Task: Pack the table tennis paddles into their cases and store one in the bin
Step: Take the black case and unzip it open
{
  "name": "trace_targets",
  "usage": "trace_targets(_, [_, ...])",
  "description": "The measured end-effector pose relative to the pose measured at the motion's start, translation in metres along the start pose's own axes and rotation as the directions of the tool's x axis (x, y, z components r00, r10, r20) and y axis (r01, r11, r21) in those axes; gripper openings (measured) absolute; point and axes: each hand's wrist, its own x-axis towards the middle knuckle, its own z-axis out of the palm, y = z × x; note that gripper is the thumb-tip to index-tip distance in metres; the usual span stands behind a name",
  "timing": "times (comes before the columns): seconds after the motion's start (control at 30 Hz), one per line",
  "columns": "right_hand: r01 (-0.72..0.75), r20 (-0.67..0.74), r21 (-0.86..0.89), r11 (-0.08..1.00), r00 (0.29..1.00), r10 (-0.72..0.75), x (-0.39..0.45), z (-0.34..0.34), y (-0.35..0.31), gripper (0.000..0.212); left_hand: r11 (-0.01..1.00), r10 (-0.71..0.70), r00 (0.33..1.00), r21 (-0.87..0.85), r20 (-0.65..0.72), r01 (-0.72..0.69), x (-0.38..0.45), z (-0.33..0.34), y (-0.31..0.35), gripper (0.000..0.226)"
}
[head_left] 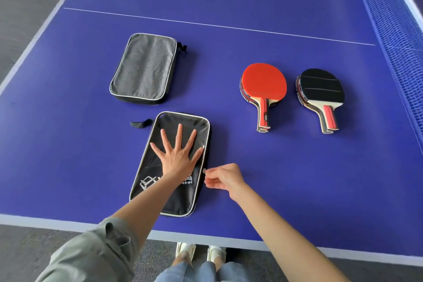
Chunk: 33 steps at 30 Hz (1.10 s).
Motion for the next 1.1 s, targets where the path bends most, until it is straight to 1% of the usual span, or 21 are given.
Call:
trace_targets(0.1, [0.006,0.014,-0.066,0.998,1.000,-0.005,-0.009,0.003,0.022,0.008,1.000,-0.027,0.999,-0.007,0.018,0.027,0.002,-0.005,0.007,0.062])
trace_targets(0.23, [0.122,-0.069,-0.022,0.992,0.990,-0.123,-0.007,-0.002,0.025,0.011,0.997,-0.030,0.999,-0.065,0.032,0.032,0.010,-0.018,0.019,0.065])
trace_targets(0.3, [0.191,-0.118,0.000,0.982,0.975,-0.189,-0.004,-0.008,0.019,0.013,0.997,0.066,0.998,-0.044,0.016,-0.066,0.008,-0.022,0.016,0.067])
trace_targets(0.37, [0.252,-0.162,-0.008,0.968,0.955,-0.250,0.000,-0.014,0.012,0.014,0.981,0.185,0.983,0.062,-0.003,-0.184,-0.004,-0.019,0.002,0.068])
trace_targets(0.4, [0.276,-0.181,-0.018,0.961,0.944,-0.275,0.001,-0.016,0.009,0.014,0.976,0.198,0.980,0.095,-0.014,-0.196,-0.012,-0.016,-0.006,0.067])
trace_targets(0.43, [0.294,-0.198,-0.030,0.955,0.935,-0.294,0.003,-0.017,0.006,0.015,0.979,0.178,0.983,0.106,-0.033,-0.174,-0.020,-0.013,-0.013,0.066])
trace_targets(0.5, [0.328,-0.237,-0.092,0.940,0.910,-0.340,0.007,-0.018,-0.002,0.016,0.993,0.090,0.994,0.079,-0.062,-0.085,-0.033,-0.012,-0.016,0.064])
trace_targets(0.57, [0.358,-0.269,-0.227,0.906,0.871,-0.412,0.012,-0.018,-0.012,0.019,0.997,0.019,0.997,0.073,-0.070,-0.014,-0.038,-0.016,-0.009,0.066])
trace_targets(0.6, [0.376,-0.261,-0.299,0.877,0.852,-0.454,0.014,-0.018,-0.018,0.019,0.996,0.018,0.996,0.093,-0.089,-0.009,-0.039,-0.018,-0.005,0.068])
trace_targets(0.63, [0.399,-0.239,-0.357,0.844,0.835,-0.496,0.015,-0.020,-0.024,0.019,0.994,0.046,0.991,0.104,-0.125,-0.033,-0.037,-0.020,0.000,0.069])
trace_targets(0.7, [0.439,-0.175,-0.455,0.775,0.809,-0.561,0.019,-0.024,-0.035,0.016,0.983,0.176,0.968,0.092,-0.177,-0.162,-0.032,-0.022,0.008,0.070])
trace_targets(0.77, [0.447,-0.105,-0.540,0.713,0.805,-0.585,0.021,-0.030,-0.046,0.014,0.935,0.348,0.928,0.117,-0.134,-0.334,-0.023,-0.021,0.015,0.070])
trace_targets(0.8, [0.437,-0.084,-0.565,0.699,0.813,-0.576,0.023,-0.034,-0.049,0.014,0.912,0.400,0.912,0.139,-0.086,-0.387,-0.020,-0.018,0.019,0.070])
trace_targets(0.83, [0.419,-0.082,-0.574,0.703,0.825,-0.559,0.024,-0.037,-0.052,0.015,0.902,0.416,0.909,0.149,-0.041,-0.406,-0.018,-0.013,0.022,0.069])
trace_targets(0.9, [0.366,-0.116,-0.530,0.765,0.863,-0.493,0.025,-0.039,-0.053,0.016,0.915,0.380,0.925,0.147,0.000,-0.376,-0.015,-0.002,0.025,0.067])
trace_targets(1.0, [0.236,-0.198,-0.316,0.919,0.931,-0.308,0.023,-0.044,-0.049,0.017,0.933,0.321,0.947,0.171,0.001,-0.316,-0.013,0.006,0.028,0.063])
trace_targets(1.1, [0.108,-0.188,-0.131,0.986,0.973,-0.131,0.017,-0.058,-0.043,0.015,0.944,0.292,0.956,0.155,0.011,-0.290,-0.009,0.004,0.031,0.060])
